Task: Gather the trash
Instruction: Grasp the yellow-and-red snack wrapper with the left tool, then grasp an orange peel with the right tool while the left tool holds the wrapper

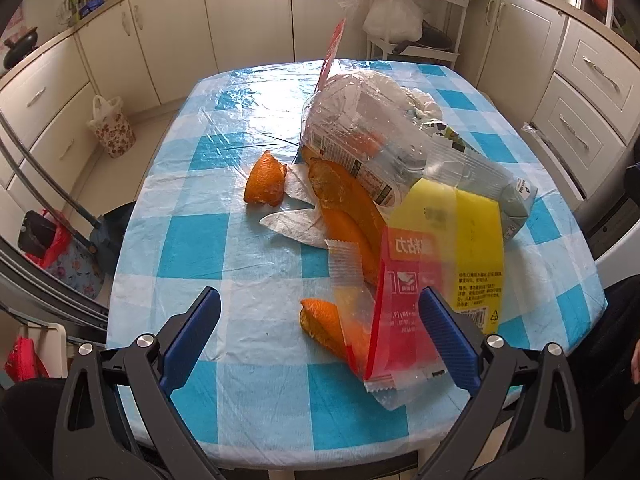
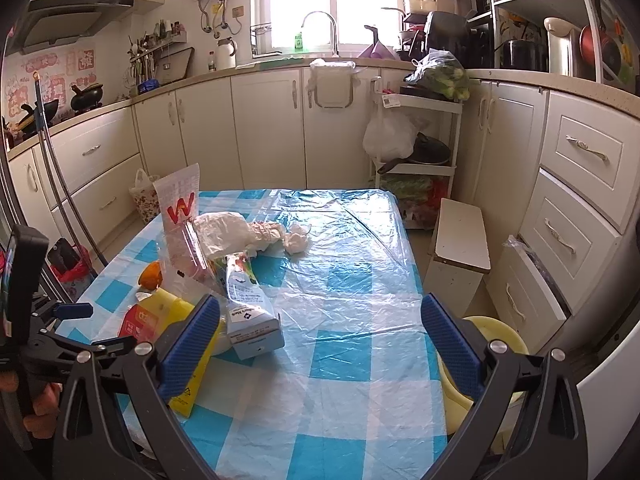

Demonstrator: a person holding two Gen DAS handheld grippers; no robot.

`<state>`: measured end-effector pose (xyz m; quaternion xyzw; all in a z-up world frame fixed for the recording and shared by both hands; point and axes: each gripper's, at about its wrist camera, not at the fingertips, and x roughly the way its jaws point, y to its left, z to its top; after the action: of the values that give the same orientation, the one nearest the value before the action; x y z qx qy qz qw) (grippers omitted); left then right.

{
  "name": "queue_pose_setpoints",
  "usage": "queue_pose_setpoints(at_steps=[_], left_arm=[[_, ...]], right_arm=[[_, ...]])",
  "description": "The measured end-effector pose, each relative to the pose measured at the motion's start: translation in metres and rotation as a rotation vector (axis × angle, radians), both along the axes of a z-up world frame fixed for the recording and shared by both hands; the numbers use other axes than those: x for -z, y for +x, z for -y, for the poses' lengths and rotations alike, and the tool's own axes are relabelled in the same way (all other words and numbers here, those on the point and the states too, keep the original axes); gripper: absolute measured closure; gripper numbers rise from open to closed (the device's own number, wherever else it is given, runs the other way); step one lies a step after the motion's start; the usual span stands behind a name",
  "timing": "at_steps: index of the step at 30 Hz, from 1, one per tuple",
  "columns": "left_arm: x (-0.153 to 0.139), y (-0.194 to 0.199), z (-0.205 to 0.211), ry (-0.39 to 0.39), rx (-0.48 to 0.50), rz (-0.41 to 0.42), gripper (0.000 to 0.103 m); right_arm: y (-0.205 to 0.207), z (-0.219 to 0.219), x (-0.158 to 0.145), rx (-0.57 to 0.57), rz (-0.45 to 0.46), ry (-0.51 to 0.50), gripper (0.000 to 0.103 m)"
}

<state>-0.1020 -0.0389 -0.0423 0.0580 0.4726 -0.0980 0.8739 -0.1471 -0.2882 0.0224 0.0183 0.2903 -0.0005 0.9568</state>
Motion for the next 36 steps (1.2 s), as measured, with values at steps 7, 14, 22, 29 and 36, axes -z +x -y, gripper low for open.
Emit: queue_pose_setpoints(at_steps=[7,14,22,29,36], left_arm=[[-0.003,-0.003,0.029,0.076,0.073,0.068,0.033],[-0.008,-0.001,0.028,-0.010,0.123,0.016,0.098],[-0.058,-0.008,-0.036,-0.263,0.029,0.088,0.101],[-0.084,-0.010,-0.098,-0.378,-0.101,0.162,0.101],[-0.091,-0.013,-0.111,-0.373,-0.134,0.194,0.101]], right_arm=[[0.001,0.006,0.000,0.004,-0.007,0.037,0.006],[0.004,0.003,0.002,-0.001,-0.018,0.035,0.006],[0.004,-0.001,0.004,-0.017,-0.024,0.021,0.006],[-0.001,-0.023,0.007,-0.203,-0.051,0.097,0.006],[0.010,-0.098,0.036,-0.534,-0.213,0.141,0.022]])
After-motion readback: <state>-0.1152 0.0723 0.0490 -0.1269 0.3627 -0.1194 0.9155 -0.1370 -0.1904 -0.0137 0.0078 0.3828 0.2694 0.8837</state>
